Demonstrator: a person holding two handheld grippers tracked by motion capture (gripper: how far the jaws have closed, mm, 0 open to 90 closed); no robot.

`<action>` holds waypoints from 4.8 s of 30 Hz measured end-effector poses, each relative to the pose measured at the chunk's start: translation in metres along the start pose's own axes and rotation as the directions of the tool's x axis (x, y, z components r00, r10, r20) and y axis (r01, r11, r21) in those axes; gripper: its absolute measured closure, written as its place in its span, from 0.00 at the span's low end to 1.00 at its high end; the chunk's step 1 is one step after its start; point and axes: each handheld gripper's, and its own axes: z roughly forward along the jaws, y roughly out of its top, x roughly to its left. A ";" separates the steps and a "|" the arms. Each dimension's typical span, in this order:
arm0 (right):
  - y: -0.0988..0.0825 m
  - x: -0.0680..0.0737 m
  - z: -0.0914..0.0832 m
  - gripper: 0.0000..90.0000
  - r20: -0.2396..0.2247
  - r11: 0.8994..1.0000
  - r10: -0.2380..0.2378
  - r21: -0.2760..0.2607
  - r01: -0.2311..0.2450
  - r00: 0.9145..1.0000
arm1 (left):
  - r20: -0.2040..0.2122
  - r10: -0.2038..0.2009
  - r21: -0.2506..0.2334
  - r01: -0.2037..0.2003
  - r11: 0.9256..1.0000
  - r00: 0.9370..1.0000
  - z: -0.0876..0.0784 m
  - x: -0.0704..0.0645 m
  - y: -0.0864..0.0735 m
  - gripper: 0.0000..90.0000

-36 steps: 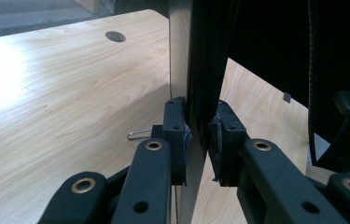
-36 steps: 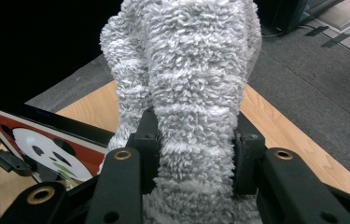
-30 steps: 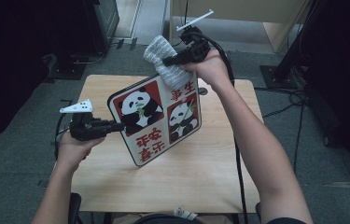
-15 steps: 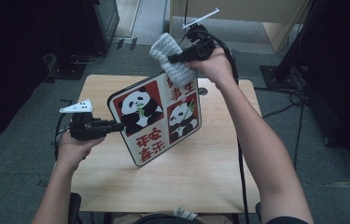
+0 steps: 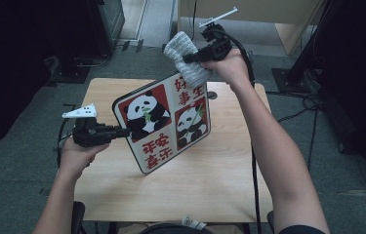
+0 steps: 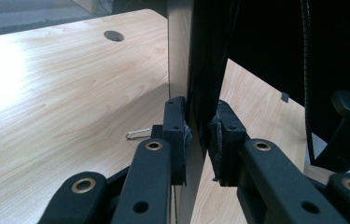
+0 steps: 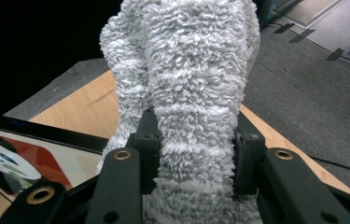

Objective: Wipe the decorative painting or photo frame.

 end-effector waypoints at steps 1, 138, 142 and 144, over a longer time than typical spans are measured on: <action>0.000 -0.001 -0.001 0.70 0.004 1.000 0.003 -0.001 -0.003 1.000 | 0.000 0.002 0.000 -0.002 1.000 1.000 0.000 0.000 0.000 0.87; -0.118 -0.052 0.008 0.77 0.136 0.981 0.173 0.069 -0.183 0.975 | -0.014 -0.013 0.006 0.013 1.000 1.000 0.003 0.001 -0.003 0.87; -0.122 -0.052 0.009 0.77 0.137 0.980 0.180 0.064 -0.190 0.974 | -0.015 -0.013 0.008 0.013 1.000 1.000 0.003 0.001 -0.003 0.87; -0.125 -0.052 0.010 0.77 0.135 0.979 0.181 0.065 -0.191 0.974 | -0.015 -0.013 0.008 0.013 1.000 1.000 0.003 0.001 -0.003 0.87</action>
